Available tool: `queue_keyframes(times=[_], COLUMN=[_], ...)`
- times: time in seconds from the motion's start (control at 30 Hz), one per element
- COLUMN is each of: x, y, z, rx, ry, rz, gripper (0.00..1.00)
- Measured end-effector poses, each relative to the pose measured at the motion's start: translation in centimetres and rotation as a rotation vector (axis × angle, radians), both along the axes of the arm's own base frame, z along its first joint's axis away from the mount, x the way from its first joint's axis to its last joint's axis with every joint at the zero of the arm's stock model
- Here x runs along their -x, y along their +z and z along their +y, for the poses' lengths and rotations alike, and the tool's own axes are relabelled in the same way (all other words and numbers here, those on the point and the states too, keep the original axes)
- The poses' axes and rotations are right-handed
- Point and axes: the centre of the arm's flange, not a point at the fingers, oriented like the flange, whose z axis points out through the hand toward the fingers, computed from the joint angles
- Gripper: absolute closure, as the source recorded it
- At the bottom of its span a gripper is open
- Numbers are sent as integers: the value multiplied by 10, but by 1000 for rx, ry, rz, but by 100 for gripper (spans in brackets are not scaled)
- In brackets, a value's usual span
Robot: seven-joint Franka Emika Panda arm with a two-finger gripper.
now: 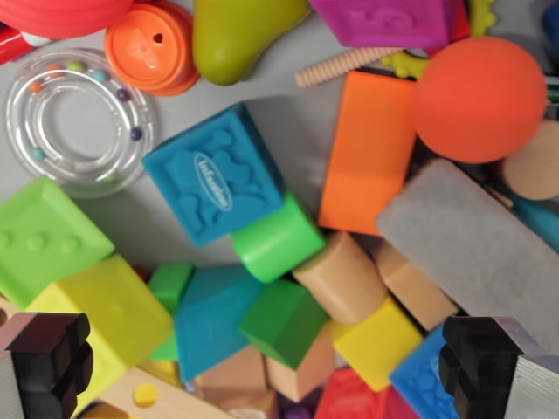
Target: Pick an object from the bin
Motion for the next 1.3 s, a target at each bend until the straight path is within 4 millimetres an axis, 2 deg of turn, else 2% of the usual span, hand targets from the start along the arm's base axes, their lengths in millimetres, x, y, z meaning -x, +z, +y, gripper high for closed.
queue_keyframes(times=[1.3], x=[-29], y=[-126], z=[80], rx=[6], ry=[74], rz=[-17], gripper=[0])
